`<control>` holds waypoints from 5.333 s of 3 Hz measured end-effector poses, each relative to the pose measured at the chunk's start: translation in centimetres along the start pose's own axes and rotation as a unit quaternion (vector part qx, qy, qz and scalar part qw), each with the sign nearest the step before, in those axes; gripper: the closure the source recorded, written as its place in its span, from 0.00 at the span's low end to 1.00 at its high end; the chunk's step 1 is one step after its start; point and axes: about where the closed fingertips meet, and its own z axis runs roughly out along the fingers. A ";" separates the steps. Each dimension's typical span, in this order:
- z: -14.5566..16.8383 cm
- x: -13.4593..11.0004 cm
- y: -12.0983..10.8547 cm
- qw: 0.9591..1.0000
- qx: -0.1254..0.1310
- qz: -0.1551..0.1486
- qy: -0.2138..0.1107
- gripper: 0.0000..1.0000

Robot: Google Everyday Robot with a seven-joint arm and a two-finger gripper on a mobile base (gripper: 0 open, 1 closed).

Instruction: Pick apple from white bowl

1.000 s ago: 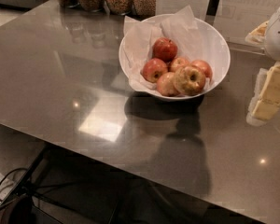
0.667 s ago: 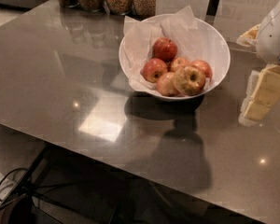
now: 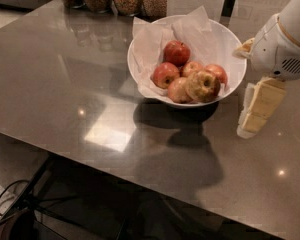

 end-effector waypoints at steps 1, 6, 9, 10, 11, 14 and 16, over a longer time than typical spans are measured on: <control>1.7 -1.5 -1.0 1.000 -0.002 -0.019 0.000 0.00; 8.6 -3.7 -5.3 0.999 -0.008 -0.031 -0.016 0.19; 6.7 -4.2 -6.1 0.999 0.012 -0.040 -0.008 0.89; 6.7 -4.2 -6.1 0.999 0.012 -0.040 -0.008 1.00; 5.9 -4.8 -7.0 0.999 0.013 -0.044 -0.015 1.00; -1.1 -6.8 -13.7 0.997 0.039 -0.023 -0.064 1.00; -4.3 -7.3 -15.3 0.995 0.071 -0.014 -0.073 1.00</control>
Offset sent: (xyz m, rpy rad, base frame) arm 0.0853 0.0539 -0.0037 -0.0315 -0.1831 0.0490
